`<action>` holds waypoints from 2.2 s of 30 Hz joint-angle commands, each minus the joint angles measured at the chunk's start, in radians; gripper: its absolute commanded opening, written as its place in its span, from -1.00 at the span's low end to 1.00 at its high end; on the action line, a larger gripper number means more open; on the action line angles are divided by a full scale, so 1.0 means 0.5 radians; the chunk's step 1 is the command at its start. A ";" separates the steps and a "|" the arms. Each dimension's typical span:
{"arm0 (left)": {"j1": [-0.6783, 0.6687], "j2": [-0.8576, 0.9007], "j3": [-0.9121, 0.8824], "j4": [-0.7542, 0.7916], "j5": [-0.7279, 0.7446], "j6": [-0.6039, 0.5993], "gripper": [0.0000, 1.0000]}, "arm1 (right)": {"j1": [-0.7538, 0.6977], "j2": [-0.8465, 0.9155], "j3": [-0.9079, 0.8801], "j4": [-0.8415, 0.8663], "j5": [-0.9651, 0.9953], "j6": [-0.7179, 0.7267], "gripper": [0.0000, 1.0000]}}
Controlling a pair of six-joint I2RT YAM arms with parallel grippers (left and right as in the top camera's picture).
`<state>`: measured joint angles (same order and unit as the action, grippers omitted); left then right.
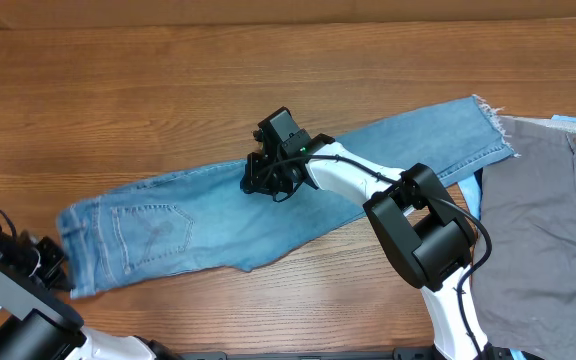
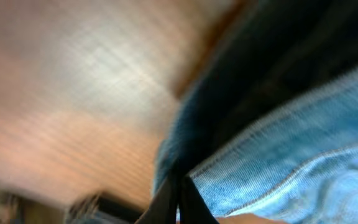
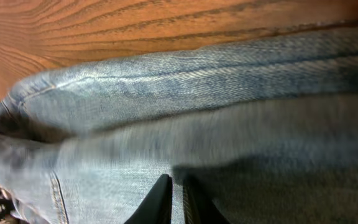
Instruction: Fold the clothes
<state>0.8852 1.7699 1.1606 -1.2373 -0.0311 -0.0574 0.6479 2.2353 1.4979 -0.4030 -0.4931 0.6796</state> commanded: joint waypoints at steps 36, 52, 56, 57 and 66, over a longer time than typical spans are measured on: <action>0.072 -0.018 -0.269 0.373 0.275 0.100 -0.92 | -0.032 0.094 -0.012 -0.073 0.095 0.063 -0.75; 0.185 -0.045 0.326 -0.056 0.494 0.113 -0.75 | -0.051 0.040 -0.007 -0.139 0.092 -0.053 -0.56; 0.017 -0.163 0.380 -0.089 0.659 0.149 -0.63 | -0.079 -0.164 -0.006 -0.291 0.292 -0.172 -0.53; -0.047 -0.198 0.378 -0.089 0.665 0.148 -0.61 | -0.090 -0.233 -0.006 -0.340 0.352 -0.172 -0.53; -0.307 -0.230 -0.121 0.156 0.377 -0.228 -0.91 | -0.265 -0.813 -0.006 -0.520 0.394 -0.171 -0.34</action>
<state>0.7300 1.6527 1.2259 -1.1988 0.2092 -0.0738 0.5426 1.9457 1.4895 -0.6529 -0.3294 0.6064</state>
